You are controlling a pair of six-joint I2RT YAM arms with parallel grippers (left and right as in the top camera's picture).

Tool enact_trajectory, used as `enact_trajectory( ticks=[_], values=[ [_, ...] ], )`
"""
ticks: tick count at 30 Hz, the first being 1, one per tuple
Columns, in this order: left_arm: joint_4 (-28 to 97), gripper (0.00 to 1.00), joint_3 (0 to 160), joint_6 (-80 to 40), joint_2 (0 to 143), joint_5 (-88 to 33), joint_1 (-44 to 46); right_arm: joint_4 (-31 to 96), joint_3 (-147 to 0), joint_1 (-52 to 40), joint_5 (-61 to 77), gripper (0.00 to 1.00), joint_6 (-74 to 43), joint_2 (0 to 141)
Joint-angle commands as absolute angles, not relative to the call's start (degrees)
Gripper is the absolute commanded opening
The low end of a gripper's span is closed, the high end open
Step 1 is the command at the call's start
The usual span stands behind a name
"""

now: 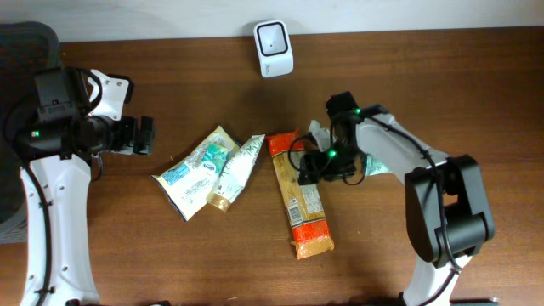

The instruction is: Scan the item barcode

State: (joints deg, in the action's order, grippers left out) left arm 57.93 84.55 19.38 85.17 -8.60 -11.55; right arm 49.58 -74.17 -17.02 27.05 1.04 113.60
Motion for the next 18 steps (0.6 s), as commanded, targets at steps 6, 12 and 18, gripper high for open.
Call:
enact_trajectory(
  ticks=[6, 12, 18],
  values=[
    [57.98, 0.99, 85.06, 20.25, 84.84, -9.21, -11.68, 36.25, -61.45, -19.92, 29.54, 0.7, -1.04, 113.75],
    [57.98, 0.99, 85.06, 20.25, 84.84, -9.21, -11.68, 33.1, -57.78, -19.92, 29.54, 0.43, -2.66, 113.75],
    [57.98, 0.99, 85.06, 20.25, 84.84, -9.21, -11.68, 32.88, -57.12, -19.81, 31.99, 0.04, -2.66, 113.71]
  ],
)
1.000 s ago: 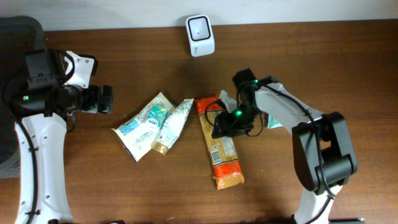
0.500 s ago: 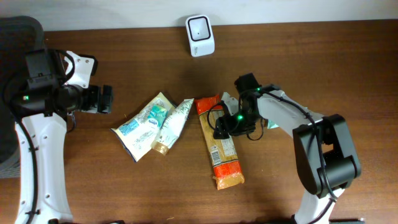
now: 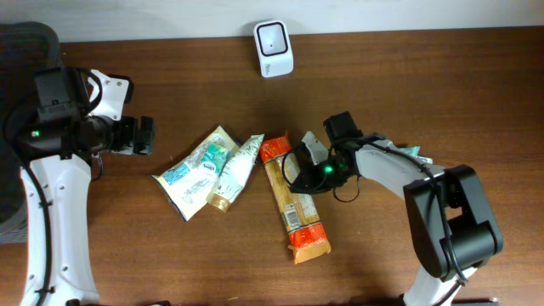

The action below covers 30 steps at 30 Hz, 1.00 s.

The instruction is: Scan the item barcode

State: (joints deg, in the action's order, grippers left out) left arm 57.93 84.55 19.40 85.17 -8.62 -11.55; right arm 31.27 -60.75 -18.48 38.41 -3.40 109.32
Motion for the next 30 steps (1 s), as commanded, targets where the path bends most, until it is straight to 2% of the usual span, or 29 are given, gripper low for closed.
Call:
enact_trajectory(
  ticks=[1, 6, 7, 10, 13, 16, 18, 20, 23, 25, 28, 30],
  values=[
    [57.98, 0.99, 85.06, 20.25, 84.84, -9.21, -11.68, 33.91, -58.04, -19.81, 32.82, 0.04, -2.63, 113.6],
    [57.98, 0.99, 85.06, 20.25, 84.84, -9.21, -11.68, 50.17, -72.4, -19.25, 36.29, 0.04, -1.98, 106.65],
    [57.98, 0.99, 85.06, 20.25, 84.84, -9.21, -11.68, 54.41, -77.49, -17.63, 40.29, 0.04, -1.98, 103.55],
    [57.98, 0.99, 85.06, 20.25, 84.84, -9.21, -11.68, 55.48, -84.18, -11.44, 51.51, 0.04, -2.98, 95.42],
    [57.98, 0.99, 85.06, 20.25, 84.84, -9.21, -11.68, 50.72, -84.51, -6.66, 54.0, 0.04, -11.09, 90.35],
    [57.98, 0.99, 85.06, 20.25, 84.84, -9.21, -11.68, 37.87, -84.51, -6.39, 50.46, 0.04, -27.22, 89.27],
    [57.98, 0.99, 85.06, 20.25, 84.84, -9.21, -11.68, 33.17, -84.51, -6.42, 49.65, 0.04, -32.1, 89.27],
    [57.98, 0.99, 85.06, 20.25, 84.84, -9.21, -11.68, 30.59, -84.51, -7.62, 48.77, 0.04, -32.23, 89.3],
    [57.98, 0.99, 85.06, 20.25, 84.84, -9.21, -11.68, 30.7, -85.43, -13.58, 38.44, 0.04, -31.73, 89.3],
    [57.98, 0.99, 85.06, 20.25, 84.84, -9.21, -11.68, 34.52, -90.8, -17.58, 27.2, 0.04, -27.35, 89.82],
    [57.98, 0.99, 85.06, 20.25, 84.84, -9.21, -11.68, 48.93, -112.95, -25.61, 3.16, 0.04, -14.76, 98.17],
    [57.98, 0.99, 85.06, 20.25, 84.84, -9.21, -11.68, 47.9, -122.08, -28.05, -9.93, 0.04, -7.66, 104.31]
  ],
)
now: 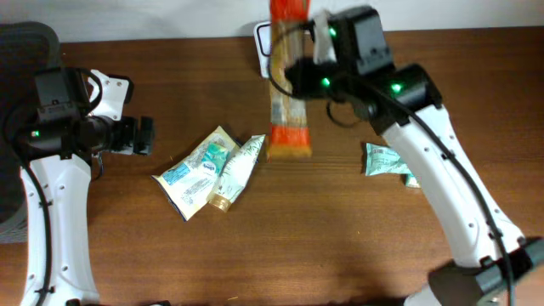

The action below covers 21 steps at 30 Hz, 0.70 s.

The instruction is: Scan the item barcode

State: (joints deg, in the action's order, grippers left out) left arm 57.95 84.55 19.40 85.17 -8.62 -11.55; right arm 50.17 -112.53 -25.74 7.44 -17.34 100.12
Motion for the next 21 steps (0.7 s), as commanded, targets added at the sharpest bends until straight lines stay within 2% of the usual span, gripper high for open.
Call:
enact_trajectory(
  ticks=[1, 5, 8, 10, 11, 14, 21],
  values=[
    [57.98, 0.99, 85.06, 20.25, 84.84, -9.21, -11.68, 43.97, -124.62, -28.99, -15.4, 0.04, -1.85, 107.7],
    [57.98, 0.99, 85.06, 20.25, 84.84, -9.21, -11.68, 20.73, -124.73, -30.79, -32.45, 0.04, 21.17, 119.83],
    [57.98, 0.99, 85.06, 20.25, 84.84, -9.21, -11.68, 0.78, -124.73, -30.74, -33.93, 0.04, 40.34, 130.1],
    [57.98, 0.99, 85.06, 20.25, 84.84, -9.21, -11.68, -15.53, -124.73, -30.85, -32.23, 0.04, 59.24, 137.45],
    [57.98, 0.99, 85.06, 20.25, 84.84, -9.21, -11.68, -17.56, -124.7, -30.74, -30.04, 0.04, 63.09, 139.57],
    [57.98, 0.99, 85.06, 20.25, 84.84, -9.21, -11.68, -17.82, -124.7, -30.7, -24.51, 0.04, 64.27, 142.98],
    [58.0, 0.99, 85.06, 20.25, 84.84, -9.21, -11.68, -17.61, -124.68, -30.06, -23.64, 0.04, 64.23, 143.85]
  ],
)
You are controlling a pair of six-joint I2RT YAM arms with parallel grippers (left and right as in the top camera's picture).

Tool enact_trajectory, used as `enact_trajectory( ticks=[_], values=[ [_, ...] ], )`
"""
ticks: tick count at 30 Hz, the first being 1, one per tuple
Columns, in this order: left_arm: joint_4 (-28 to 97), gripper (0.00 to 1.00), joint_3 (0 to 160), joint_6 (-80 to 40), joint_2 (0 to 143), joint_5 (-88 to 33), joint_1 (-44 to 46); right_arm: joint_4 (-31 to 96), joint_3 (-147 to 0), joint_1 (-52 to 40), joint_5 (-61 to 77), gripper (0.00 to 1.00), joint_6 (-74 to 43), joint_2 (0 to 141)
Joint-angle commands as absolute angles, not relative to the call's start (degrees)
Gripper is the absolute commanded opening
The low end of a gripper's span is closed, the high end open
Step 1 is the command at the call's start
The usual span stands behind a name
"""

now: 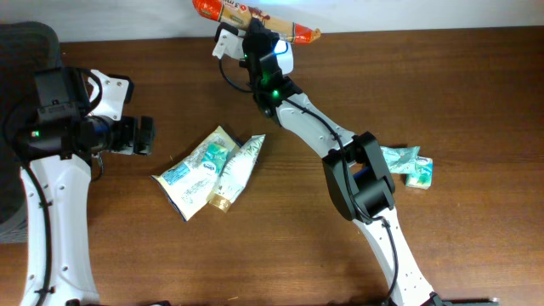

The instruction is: Scan the item barcode

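Note:
The item is a long orange snack packet (228, 10), held level at the top edge of the overhead view. My right gripper (257, 25) is shut on its middle, arm stretched far across the table. The packet hangs right over the white scanner (286, 56), which is mostly hidden behind the gripper. No barcode shows on the packet from here. My left gripper (146, 136) hovers at the left, away from everything, with nothing in it; its jaw state is unclear.
A blue-and-white pouch (190, 170) and a green-and-white tube (237, 167) lie side by side left of centre. A teal packet (407, 163) lies at the right, beside the right arm's elbow. The table's back edge runs just behind the scanner.
The orange packet hung lengthwise below the right gripper in front of the scanner; now it is turned level and sits farther back and left, above the scanner. The left arm has not moved.
The orange packet first lay on the table mid-right with my right gripper at its upper end. Then the gripper was shut on it, still on the table. Then it was lifted up near the scanner, and now it is held level over the scanner.

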State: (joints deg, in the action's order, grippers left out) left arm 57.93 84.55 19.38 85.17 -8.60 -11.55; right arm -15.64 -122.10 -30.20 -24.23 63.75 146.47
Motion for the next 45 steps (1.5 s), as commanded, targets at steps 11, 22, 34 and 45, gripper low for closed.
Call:
enact_trajectory(
  ticks=[11, 22, 34, 45],
  values=[
    [57.98, 0.99, 85.06, 20.25, 84.84, -9.21, -11.68, -4.99, -124.68, -30.37, -22.68, 0.04, 54.19, 135.15],
    [57.98, 0.99, 85.06, 20.25, 84.84, -9.21, -11.68, 66.04, -124.7, -20.08, 26.15, 0.04, -1.37, 104.71],
    [57.98, 0.99, 85.06, 20.25, 84.84, -9.21, -11.68, 74.54, -93.06, -4.29, 9.82, 0.04, -1.45, 105.47],
    [57.98, 0.99, 85.06, 20.25, 84.84, -9.21, -11.68, 61.69, -80.4, 4.95, 5.32, 0.76, -4.99, 105.47]
  ],
)
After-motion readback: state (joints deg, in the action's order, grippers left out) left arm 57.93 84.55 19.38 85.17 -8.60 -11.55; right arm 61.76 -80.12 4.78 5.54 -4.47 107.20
